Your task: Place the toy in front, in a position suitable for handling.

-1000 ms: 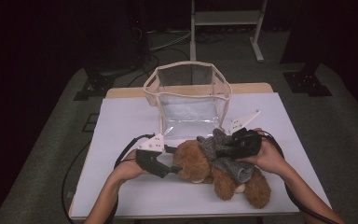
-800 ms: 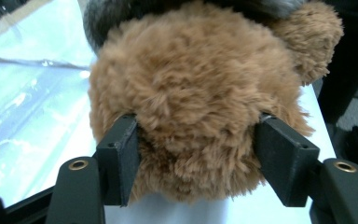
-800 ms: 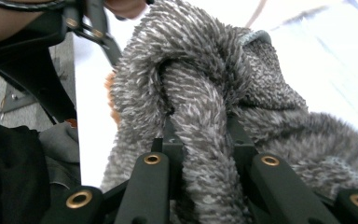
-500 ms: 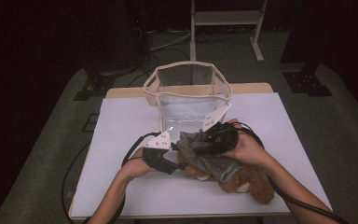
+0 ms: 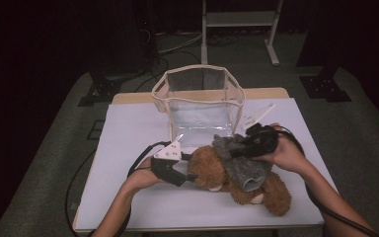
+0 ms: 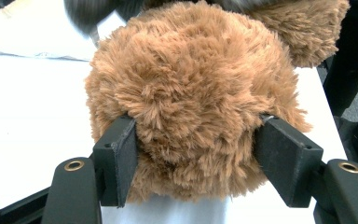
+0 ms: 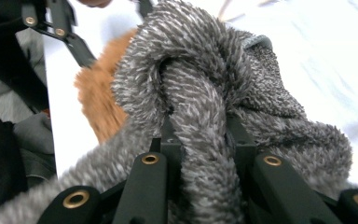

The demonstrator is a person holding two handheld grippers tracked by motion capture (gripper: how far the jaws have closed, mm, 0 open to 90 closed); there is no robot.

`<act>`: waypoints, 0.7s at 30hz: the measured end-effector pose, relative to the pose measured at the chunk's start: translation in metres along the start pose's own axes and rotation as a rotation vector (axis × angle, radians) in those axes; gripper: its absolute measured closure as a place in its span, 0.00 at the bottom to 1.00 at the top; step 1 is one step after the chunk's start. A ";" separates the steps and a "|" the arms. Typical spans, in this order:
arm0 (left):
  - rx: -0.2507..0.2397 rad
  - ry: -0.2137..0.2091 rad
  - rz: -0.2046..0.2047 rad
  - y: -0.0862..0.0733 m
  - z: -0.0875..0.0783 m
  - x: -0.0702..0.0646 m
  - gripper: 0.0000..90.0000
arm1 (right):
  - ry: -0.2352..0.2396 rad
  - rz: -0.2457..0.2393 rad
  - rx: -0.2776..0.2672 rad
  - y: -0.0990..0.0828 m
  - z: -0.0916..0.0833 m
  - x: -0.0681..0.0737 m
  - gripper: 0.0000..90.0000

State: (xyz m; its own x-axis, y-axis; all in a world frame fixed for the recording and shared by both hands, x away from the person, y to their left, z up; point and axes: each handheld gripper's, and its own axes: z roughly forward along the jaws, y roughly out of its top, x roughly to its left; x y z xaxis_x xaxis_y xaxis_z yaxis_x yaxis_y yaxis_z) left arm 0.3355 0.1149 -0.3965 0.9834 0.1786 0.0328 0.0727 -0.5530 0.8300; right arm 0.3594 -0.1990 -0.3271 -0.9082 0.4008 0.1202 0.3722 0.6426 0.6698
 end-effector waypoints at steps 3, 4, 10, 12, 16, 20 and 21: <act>0.003 0.000 -0.001 0.000 0.000 0.000 0.36 | -0.037 0.022 -0.025 -0.012 -0.022 -0.007 0.81; 0.003 0.001 -0.001 0.000 0.000 0.000 0.36 | -0.045 0.027 -0.034 -0.015 -0.028 -0.008 0.81; 0.005 0.001 0.000 0.000 -0.001 0.001 0.35 | -0.070 0.047 -0.042 -0.027 -0.040 -0.015 0.80; 0.003 0.000 -0.006 0.001 -0.001 0.000 0.34 | -0.057 0.053 -0.021 -0.031 -0.030 -0.015 0.80; 0.028 0.015 -0.006 0.002 -0.009 0.003 0.28 | -0.023 0.072 -0.036 -0.039 -0.007 -0.015 0.80; 0.021 -0.015 -0.034 0.009 -0.012 0.005 0.18 | -0.013 0.066 -0.079 -0.043 0.002 -0.008 0.81; 0.021 -0.015 -0.034 0.009 -0.012 0.005 0.15 | -0.013 0.066 -0.079 -0.043 0.002 -0.008 0.81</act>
State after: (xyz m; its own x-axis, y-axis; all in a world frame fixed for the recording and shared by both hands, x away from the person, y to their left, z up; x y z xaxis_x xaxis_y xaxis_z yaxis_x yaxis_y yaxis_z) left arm 0.3386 0.1207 -0.3822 0.9826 0.1854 -0.0036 0.1095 -0.5641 0.8184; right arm 0.3509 -0.2285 -0.3577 -0.8797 0.4489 0.1570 0.4143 0.5613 0.7165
